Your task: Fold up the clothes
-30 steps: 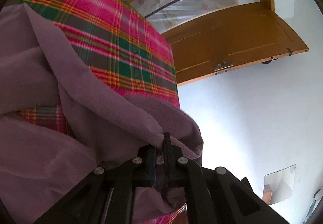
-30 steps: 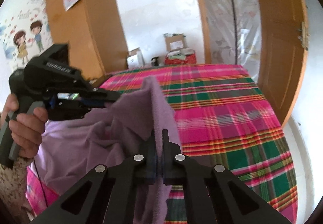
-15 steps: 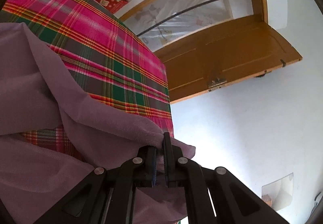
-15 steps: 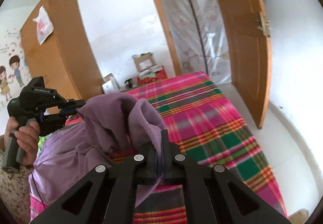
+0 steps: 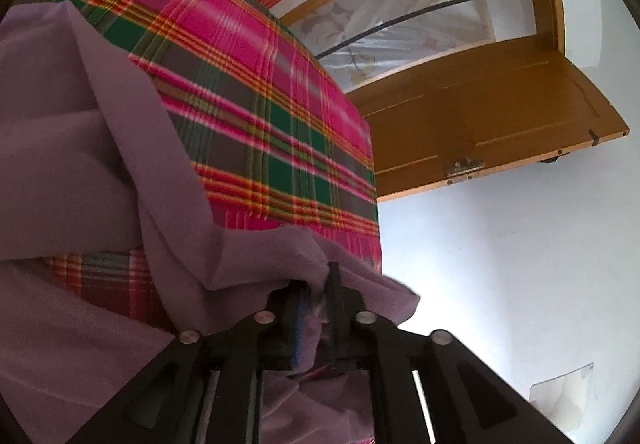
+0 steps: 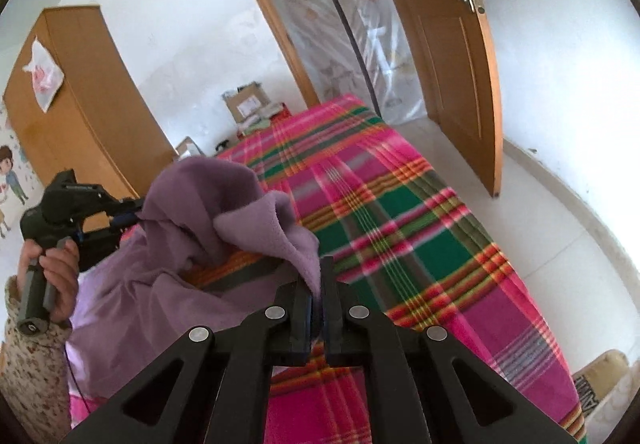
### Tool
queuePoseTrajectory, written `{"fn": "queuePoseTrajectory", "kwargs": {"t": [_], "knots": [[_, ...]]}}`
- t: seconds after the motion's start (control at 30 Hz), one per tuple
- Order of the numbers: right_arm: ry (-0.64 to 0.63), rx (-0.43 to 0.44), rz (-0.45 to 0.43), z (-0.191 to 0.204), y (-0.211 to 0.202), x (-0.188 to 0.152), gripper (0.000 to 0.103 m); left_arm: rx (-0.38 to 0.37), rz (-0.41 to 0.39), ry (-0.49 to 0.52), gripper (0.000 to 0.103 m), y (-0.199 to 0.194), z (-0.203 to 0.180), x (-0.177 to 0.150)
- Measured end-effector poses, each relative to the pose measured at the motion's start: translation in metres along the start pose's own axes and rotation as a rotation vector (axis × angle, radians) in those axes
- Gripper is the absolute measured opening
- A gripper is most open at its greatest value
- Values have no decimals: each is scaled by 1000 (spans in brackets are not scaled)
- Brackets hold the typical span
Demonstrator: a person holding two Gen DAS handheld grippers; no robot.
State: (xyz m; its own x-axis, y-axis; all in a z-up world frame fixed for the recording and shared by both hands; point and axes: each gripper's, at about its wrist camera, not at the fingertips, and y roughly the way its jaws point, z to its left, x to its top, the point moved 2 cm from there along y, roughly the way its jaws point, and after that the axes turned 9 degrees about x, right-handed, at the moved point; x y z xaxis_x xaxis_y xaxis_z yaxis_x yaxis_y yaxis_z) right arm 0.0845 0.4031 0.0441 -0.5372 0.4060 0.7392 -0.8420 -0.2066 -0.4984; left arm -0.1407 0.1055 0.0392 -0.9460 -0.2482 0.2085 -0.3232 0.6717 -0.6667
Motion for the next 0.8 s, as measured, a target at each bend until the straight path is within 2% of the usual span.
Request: {"fn": "queuePoseTrajectory", "kwargs": {"t": [0.2,0.3,0.5,0.67,0.8], "knots": [[-21,13,52,0,6,-5,8,51,-25,109,35,-23,3,-15],[-17,17,72,-4,10,-9,10,106,-32,204,37,-44,7,-36],[6,28,77,-14,13,-12,16,198,-71,291,42,-83,29,-82],[10,39,83,-14,15,-14,24,320,-105,302,42,-110,63,-129],[23,65,90,-11,18,-16,24,465,-141,449,42,-118,66,-173]]}}
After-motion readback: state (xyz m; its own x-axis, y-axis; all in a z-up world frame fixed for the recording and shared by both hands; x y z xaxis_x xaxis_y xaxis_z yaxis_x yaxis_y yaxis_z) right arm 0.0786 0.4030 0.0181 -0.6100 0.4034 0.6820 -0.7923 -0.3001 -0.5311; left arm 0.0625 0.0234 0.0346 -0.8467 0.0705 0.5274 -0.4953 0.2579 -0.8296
